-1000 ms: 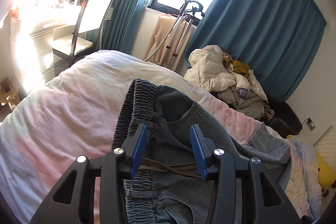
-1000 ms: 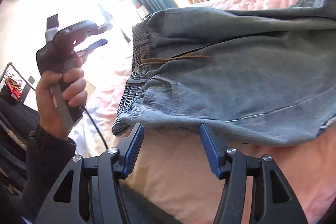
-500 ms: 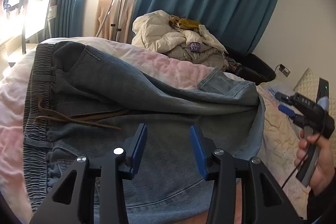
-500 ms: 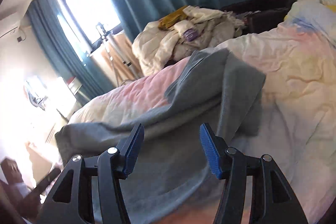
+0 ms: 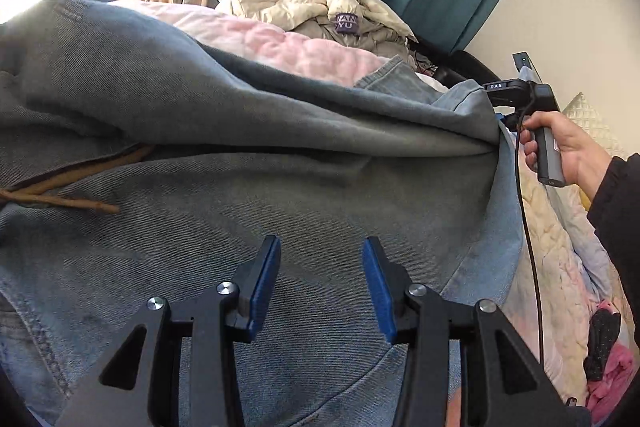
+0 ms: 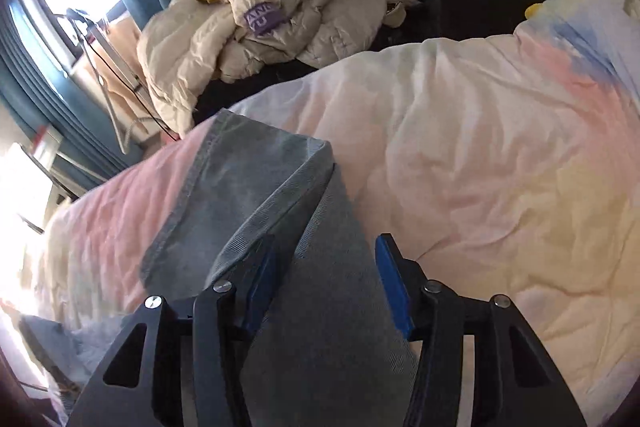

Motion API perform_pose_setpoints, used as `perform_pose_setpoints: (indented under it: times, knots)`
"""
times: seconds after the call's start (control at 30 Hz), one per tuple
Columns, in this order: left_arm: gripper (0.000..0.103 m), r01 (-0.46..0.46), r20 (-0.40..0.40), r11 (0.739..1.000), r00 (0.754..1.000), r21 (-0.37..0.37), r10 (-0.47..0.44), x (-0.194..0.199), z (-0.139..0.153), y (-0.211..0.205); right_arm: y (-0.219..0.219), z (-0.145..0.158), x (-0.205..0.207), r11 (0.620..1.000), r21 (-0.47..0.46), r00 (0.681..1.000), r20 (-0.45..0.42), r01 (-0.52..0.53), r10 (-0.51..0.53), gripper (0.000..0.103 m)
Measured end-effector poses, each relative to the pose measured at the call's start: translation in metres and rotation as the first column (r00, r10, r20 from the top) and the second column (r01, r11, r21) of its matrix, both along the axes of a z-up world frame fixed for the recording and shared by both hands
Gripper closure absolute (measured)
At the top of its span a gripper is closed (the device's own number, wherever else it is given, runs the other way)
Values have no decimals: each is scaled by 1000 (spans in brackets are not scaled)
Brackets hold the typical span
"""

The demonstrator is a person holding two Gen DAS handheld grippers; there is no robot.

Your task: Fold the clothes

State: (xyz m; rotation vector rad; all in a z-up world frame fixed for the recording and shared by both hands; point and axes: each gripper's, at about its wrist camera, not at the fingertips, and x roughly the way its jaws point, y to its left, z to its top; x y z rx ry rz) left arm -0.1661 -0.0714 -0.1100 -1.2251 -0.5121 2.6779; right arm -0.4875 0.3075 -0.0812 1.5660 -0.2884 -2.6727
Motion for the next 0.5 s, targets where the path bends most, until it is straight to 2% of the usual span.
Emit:
perform_pose_setpoints:
  times: [0.07, 0.1, 0.17, 0.2, 0.27, 0.33, 0.5]
  knots:
    - [59, 6, 12, 1000, 1000, 3, -6, -5, -5, 2, 5, -18, -12, 1000, -11, 999, 35, 25, -25, 69]
    - [59, 7, 11, 1000, 1000, -4, -7, -6, -7, 3, 7, -26, -14, 999, -27, 998, 54, 36, -35, 81]
    - [59, 9, 10, 1000, 1000, -16, -9, -8, -8, 5, 8, -32, -8, 999, -31, 997, 66, 43, -41, 98]
    - [59, 9, 6, 1000, 1000, -14, -9, -7, -6, 4, 8, -28, -1, 999, -26, 998, 45, 47, -46, 101]
    - [59, 8, -2, 1000, 1000, -9, -8, -4, -2, 4, 13, -12, 17, 997, -36, 998, -20, 66, -67, 102]
    - [59, 8, -9, 1000, 1000, -4, -8, -1, 1, 3, 21, 13, 44, 992, -85, 990, -94, 96, -104, 102]
    - [59, 9, -68, 1000, 998, -7, -9, 19, 21, 3, 41, 71, 121, 969, -193, 950, -238, 157, -201, 102]
